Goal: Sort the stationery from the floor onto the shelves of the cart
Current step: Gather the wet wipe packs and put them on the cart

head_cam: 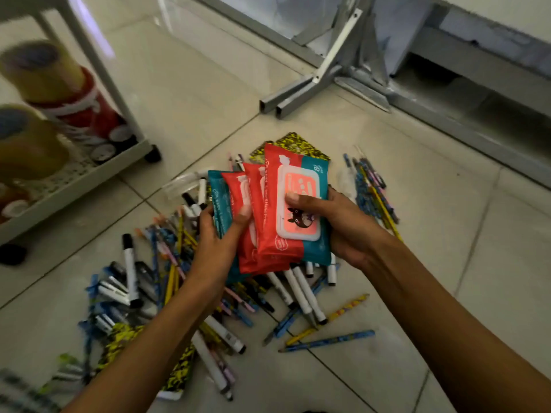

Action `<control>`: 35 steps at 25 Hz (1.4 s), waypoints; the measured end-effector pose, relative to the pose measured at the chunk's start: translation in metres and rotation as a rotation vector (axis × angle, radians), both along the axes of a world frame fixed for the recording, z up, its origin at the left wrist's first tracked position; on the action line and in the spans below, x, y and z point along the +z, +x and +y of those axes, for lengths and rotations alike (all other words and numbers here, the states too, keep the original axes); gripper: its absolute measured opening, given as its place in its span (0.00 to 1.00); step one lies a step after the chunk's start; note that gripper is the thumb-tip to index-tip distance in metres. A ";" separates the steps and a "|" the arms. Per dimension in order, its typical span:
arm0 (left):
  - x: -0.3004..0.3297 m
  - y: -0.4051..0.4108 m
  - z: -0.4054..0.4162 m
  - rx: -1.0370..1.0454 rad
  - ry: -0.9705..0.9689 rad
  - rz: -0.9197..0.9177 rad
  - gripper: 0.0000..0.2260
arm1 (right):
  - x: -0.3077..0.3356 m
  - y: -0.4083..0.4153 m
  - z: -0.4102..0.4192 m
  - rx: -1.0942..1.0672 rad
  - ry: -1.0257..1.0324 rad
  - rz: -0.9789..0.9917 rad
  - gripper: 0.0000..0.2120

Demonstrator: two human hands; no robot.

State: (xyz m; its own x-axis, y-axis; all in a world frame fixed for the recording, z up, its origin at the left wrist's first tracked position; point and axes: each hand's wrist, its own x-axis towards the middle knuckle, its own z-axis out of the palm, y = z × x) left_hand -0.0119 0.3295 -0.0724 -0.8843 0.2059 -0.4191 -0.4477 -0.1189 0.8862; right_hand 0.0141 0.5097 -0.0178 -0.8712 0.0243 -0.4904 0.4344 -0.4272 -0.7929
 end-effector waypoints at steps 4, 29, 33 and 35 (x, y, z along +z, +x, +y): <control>0.008 0.001 -0.052 0.058 -0.006 0.066 0.45 | 0.001 -0.019 -0.056 0.106 -0.021 0.038 0.22; -0.050 0.027 -0.337 0.088 -0.506 0.232 0.53 | -0.077 -0.084 -0.323 1.134 0.374 0.413 0.46; -0.058 0.020 -0.335 0.112 -0.484 0.290 0.63 | -0.083 -0.097 -0.323 1.187 0.409 0.434 0.52; -0.066 0.020 -0.336 0.097 -0.500 0.287 0.61 | -0.085 -0.099 -0.324 1.214 0.414 0.445 0.52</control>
State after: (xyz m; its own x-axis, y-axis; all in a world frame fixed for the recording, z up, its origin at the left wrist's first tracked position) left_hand 0.0085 -0.0063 -0.1385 -0.9817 -0.0427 -0.1853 -0.1892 0.3163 0.9296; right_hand -0.0845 0.1856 -0.1031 -0.5295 -0.7902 -0.3085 0.0393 0.3404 -0.9395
